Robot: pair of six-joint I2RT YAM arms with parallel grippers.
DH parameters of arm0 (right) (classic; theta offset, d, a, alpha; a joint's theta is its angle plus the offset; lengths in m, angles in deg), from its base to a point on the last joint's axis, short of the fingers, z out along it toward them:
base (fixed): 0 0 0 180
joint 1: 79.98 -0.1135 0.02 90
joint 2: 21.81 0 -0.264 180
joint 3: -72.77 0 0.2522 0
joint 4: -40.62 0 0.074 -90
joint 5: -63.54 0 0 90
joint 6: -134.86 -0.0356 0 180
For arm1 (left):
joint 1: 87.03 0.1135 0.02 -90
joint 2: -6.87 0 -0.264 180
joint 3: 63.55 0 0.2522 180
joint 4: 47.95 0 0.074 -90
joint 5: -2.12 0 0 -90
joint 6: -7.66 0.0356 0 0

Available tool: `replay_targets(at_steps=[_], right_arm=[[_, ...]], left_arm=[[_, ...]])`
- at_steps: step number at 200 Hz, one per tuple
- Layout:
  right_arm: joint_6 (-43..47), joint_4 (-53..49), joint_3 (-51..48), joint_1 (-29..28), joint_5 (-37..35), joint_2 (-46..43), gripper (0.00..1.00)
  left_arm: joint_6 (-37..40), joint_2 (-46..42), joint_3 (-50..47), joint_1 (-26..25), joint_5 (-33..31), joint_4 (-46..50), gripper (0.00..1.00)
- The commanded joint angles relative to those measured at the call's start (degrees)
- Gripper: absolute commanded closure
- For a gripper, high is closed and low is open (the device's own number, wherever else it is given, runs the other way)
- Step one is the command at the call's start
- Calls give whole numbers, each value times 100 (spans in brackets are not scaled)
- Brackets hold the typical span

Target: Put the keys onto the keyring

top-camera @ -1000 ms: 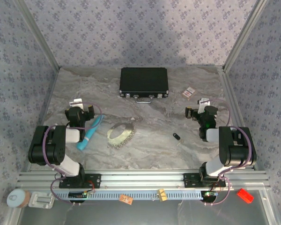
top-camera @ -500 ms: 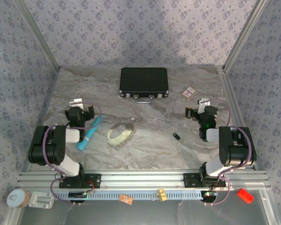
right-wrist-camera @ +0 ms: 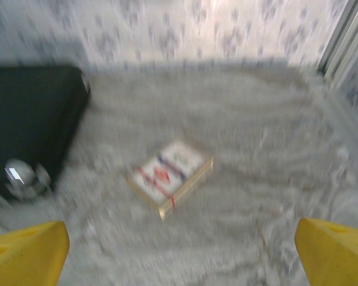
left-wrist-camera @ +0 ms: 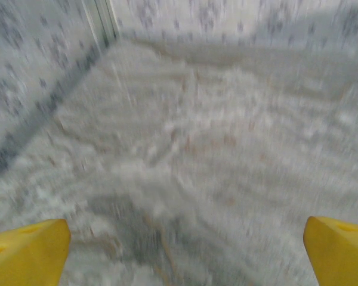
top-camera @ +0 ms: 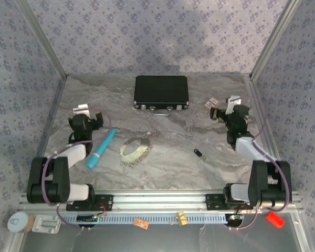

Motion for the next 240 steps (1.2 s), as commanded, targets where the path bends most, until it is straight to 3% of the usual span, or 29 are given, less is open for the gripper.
replay_targets(at_steps=[1, 32, 52, 70, 100, 145, 189, 240], right_arm=[[-834, -1196, 216, -54, -5, -467, 1], [-1687, -2166, 232, -255, 180, -909, 3], [-1815, -2763, 230, -732, 270, -1063, 5], [-1881, -3216, 247, -1350, 137, -1113, 7], [-2205, -3779, 386, -2419, -96, -817, 13], [-2053, -4199, 1075, -3722, -244, 363, 18], [-1826, -4359, 2012, -4433, -210, 1556, 21], [-1948, -4074, 2329, -4569, -39, 1979, 22]], left_arm=[[-493, -561, 341, 8, 36, 1097, 0], [-1339, -1040, 694, 8, 795, 2367, 0], [-2082, -1160, 786, -39, 1714, 2606, 0], [-2335, -1127, 1003, -411, 1915, 3055, 0], [-2533, -989, 1191, -1179, 1825, 3759, 0], [-3233, -855, 971, -2124, 1529, 4060, 1], [-4450, -1260, 696, -2409, 1285, 5531, 9], [-5643, -2469, 123, -3413, 788, 6827, 28]])
